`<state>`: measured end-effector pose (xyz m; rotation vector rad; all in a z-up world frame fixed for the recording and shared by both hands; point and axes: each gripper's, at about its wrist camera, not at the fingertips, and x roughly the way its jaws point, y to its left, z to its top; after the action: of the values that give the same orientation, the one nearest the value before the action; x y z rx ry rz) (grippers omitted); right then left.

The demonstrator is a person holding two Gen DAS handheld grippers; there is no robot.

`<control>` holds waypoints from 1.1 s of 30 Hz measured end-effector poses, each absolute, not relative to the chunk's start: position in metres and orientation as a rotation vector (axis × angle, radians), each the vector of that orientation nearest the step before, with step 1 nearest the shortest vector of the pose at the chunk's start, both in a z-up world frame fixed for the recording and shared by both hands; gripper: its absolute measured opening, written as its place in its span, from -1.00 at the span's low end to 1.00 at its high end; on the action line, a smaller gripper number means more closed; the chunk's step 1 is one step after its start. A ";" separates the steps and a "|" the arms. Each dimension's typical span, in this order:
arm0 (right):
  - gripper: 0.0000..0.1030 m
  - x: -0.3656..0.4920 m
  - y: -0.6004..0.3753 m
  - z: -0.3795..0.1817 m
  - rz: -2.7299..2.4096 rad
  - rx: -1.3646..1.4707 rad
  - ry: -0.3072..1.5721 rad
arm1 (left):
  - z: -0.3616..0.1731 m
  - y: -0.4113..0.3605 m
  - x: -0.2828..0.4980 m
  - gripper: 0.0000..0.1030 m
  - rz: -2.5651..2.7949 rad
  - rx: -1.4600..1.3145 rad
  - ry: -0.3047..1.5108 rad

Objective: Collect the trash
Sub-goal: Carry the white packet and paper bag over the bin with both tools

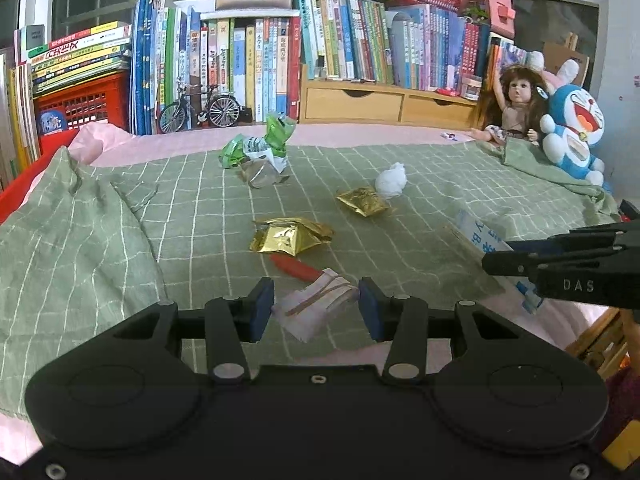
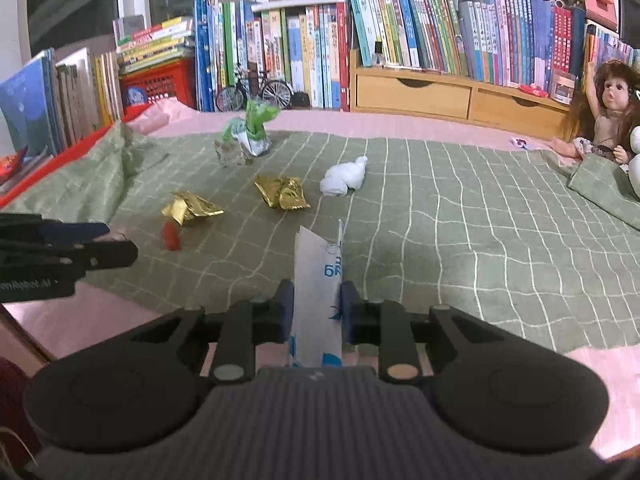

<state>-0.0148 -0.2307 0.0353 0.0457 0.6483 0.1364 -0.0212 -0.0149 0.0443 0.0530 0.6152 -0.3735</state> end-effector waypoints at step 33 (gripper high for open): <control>-0.46 -0.137 -0.227 -0.008 0.317 0.242 0.929 | -0.017 -0.029 -0.136 -0.15 -0.554 0.031 0.874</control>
<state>-0.1369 -0.2269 -0.0079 0.2415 0.9294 0.3165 -0.1361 -0.0288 -0.0169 0.0312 0.8736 -0.5543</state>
